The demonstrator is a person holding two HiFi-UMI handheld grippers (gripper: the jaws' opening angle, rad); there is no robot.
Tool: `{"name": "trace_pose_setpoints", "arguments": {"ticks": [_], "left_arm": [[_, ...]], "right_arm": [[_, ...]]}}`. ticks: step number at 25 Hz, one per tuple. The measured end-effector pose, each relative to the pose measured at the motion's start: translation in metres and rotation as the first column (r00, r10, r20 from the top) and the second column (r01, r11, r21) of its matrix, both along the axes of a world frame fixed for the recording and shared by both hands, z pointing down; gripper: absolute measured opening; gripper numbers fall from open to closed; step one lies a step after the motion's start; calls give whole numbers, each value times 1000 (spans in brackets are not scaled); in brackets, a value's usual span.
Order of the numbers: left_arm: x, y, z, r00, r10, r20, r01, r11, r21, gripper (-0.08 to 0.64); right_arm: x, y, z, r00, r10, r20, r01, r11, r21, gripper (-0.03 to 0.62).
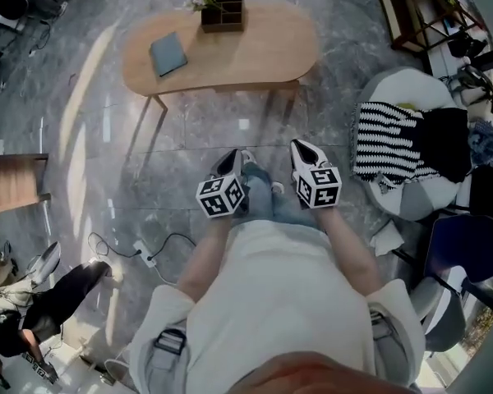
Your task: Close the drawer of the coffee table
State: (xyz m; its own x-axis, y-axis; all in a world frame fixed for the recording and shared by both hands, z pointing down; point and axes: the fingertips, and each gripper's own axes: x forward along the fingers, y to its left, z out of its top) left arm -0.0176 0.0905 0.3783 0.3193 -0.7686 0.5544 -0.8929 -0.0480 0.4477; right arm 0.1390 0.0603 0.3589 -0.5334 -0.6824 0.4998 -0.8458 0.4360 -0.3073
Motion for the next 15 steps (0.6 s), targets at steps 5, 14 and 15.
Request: {"name": "trace_pose_setpoints", "arguments": {"ticks": [5, 14, 15], "left_arm": [[2, -4, -45, 1000, -5, -26, 7, 997, 75, 0], [10, -5, -89, 1000, 13, -16, -10, 984, 177, 0], [12, -4, -91, 1000, 14, -19, -11, 983, 182, 0]], "right_arm": [[-4, 6, -39, 999, -39, 13, 38, 998, 57, 2], [2, 13, -78, 997, -56, 49, 49, 990, 132, 2], [4, 13, -79, 997, -55, 51, 48, 989, 137, 2]]}}
